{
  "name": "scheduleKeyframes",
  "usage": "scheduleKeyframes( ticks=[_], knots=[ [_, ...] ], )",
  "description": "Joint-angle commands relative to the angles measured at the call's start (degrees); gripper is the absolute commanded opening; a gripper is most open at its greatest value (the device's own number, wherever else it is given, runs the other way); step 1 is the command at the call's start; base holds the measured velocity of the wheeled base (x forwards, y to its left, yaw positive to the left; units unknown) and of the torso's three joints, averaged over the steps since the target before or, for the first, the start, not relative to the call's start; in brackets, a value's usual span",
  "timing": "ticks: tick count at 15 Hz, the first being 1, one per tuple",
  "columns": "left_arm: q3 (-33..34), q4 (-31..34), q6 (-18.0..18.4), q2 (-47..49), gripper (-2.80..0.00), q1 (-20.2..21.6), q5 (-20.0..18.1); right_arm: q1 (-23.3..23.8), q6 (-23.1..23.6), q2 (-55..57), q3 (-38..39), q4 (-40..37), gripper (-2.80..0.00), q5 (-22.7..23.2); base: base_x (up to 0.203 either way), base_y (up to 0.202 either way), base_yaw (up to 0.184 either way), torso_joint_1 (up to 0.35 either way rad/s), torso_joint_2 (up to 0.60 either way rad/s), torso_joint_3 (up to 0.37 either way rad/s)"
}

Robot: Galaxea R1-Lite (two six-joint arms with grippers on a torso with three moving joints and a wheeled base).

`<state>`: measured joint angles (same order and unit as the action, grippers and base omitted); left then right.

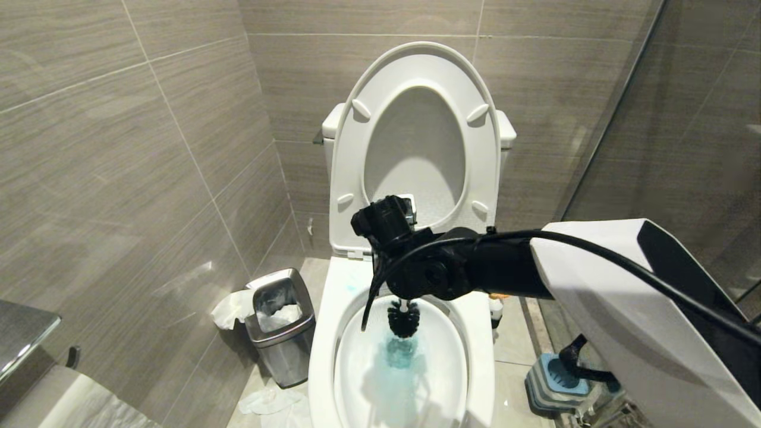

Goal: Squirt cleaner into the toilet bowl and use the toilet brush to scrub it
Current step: Scrub the toilet bowl

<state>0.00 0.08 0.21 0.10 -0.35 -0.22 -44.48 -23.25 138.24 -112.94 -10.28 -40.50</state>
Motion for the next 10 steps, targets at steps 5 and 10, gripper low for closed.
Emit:
scheduleKeyframes(
  ticks=[5, 10],
  knots=[
    [0.0, 0.08, 0.0, -0.01, -2.8, 0.0, -0.04, -0.25, -0.62, 4.28, -0.28, 0.35, -2.8, 0.34, 0.0, 0.0, 0.0, 0.0, 0.0, 0.0],
    [0.0, 0.01, 0.01, -0.01, -2.8, -0.06, -0.04, -0.25, -1.25, 8.08, -0.35, 1.62, -2.8, 0.61, 0.0, 0.0, 0.0, 0.0, 0.0, 0.0]
  ],
)
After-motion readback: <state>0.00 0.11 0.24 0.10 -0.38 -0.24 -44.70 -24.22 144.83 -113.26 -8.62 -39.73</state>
